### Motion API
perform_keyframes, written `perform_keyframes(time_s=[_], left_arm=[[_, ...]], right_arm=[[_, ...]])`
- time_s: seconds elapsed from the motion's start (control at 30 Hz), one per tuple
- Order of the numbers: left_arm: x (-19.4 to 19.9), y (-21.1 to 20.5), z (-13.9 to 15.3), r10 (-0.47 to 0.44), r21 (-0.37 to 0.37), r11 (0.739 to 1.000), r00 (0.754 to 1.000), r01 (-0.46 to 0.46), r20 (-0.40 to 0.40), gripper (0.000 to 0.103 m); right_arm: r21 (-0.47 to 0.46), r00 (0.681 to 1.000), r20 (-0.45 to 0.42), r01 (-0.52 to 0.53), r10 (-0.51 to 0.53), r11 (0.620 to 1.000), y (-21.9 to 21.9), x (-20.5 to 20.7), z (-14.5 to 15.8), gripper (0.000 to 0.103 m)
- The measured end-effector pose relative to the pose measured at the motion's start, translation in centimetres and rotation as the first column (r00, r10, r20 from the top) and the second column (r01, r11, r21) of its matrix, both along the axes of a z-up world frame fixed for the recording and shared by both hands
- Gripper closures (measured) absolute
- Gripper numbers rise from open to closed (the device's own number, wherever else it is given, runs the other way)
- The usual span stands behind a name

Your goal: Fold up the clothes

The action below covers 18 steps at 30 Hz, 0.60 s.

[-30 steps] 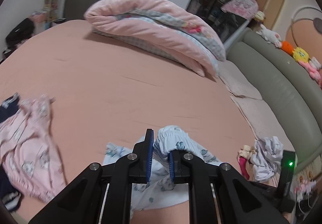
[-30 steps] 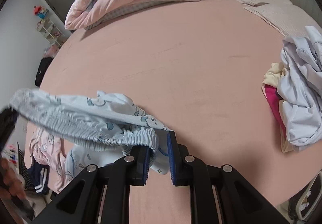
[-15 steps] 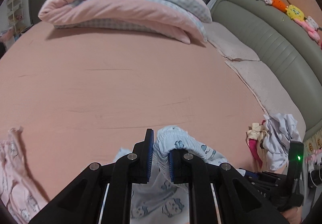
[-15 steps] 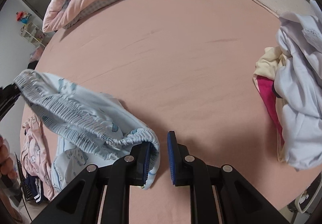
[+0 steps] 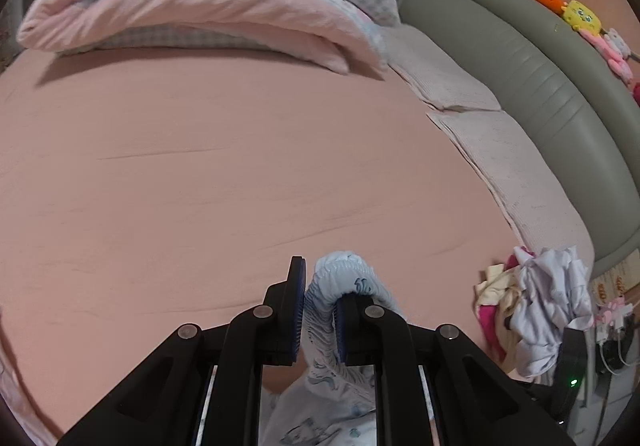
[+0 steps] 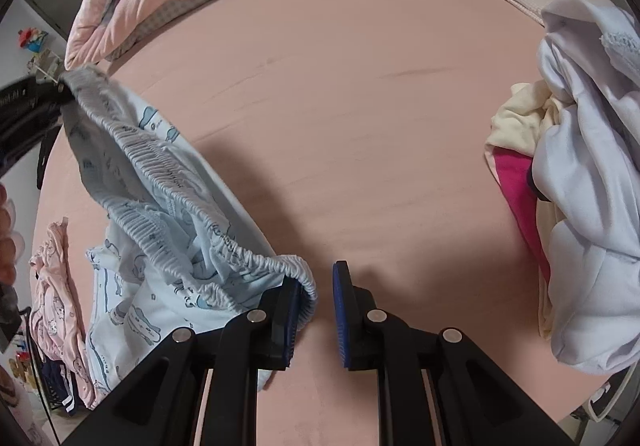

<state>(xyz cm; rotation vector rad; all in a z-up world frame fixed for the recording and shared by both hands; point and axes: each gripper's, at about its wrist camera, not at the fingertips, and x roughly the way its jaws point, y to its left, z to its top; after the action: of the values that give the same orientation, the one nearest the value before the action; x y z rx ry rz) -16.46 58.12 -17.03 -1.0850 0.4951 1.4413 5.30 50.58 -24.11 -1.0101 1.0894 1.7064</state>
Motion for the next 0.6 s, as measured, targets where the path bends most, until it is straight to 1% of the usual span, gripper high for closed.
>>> perform_keyframes(time_s=[0.03,0.07,0.1,0.13,0.17,0.2,0.23,0.27,0.37,0.4,0.6], left_arm=[[0.2,0.6,-0.4,-0.004,-0.035,0.999,1.000,0.004,-0.015,0.091],[0.5,1.1,-0.7,-0.013,-0.070,0.997,0.999,0.009,-0.046,0.090],[0.8,1.4,-1.0,-0.016,-0.094,0.996,0.996,0.008,-0.089,0.082],[1.1,1.6,-1.3,-0.018,-0.114,0.993,0.991,0.003,-0.134,0.059],[1.3,1.6,-1.5,-0.023,-0.122,0.993,0.986,0.002,-0.167,0.040],[1.2,1.4,-1.5,-0.018,-0.116,0.993,0.983,-0.003,-0.181,0.015],[1.2,1.1,-1.5,-0.010,-0.108,0.994,0.982,-0.010,-0.190,0.014],[0.9,0.6,-1.4,0.004,-0.097,0.995,0.984,-0.021,-0.176,0.014],[-0.3,-1.0,-1.2,0.052,-0.092,0.994,0.994,-0.061,-0.099,0.014],[-0.7,-1.7,-0.9,0.067,-0.086,0.993,0.994,-0.075,-0.090,0.014],[-1.9,-6.3,0.2,0.128,-0.072,0.988,0.987,-0.135,-0.095,0.014]], right_arm=[[-0.007,1.000,0.002,0.007,-0.007,1.000,0.2,0.0,-0.1,0.089],[-0.018,1.000,0.004,0.014,-0.014,1.000,0.3,0.1,-0.3,0.089],[-0.023,1.000,0.000,0.018,-0.018,1.000,0.4,0.1,-0.4,0.089],[-0.028,1.000,-0.005,0.022,-0.022,0.999,0.5,0.1,-0.5,0.089],[-0.030,1.000,-0.009,0.022,-0.022,0.999,0.5,0.0,-0.4,0.089],[-0.031,1.000,-0.013,0.022,-0.022,0.999,0.4,-0.1,-0.4,0.089],[-0.033,1.000,-0.016,0.022,-0.022,0.999,0.4,-0.1,-0.4,0.089],[-0.031,1.000,-0.017,0.020,-0.021,0.999,0.4,-0.2,-0.3,0.089],[-0.023,1.000,-0.011,0.020,-0.021,1.000,0.2,-0.3,0.0,0.089],[-0.021,1.000,-0.010,0.022,-0.022,1.000,0.1,-0.3,0.1,0.089],[-0.027,0.999,-0.011,0.034,-0.034,0.999,-0.3,0.3,0.6,0.088]])
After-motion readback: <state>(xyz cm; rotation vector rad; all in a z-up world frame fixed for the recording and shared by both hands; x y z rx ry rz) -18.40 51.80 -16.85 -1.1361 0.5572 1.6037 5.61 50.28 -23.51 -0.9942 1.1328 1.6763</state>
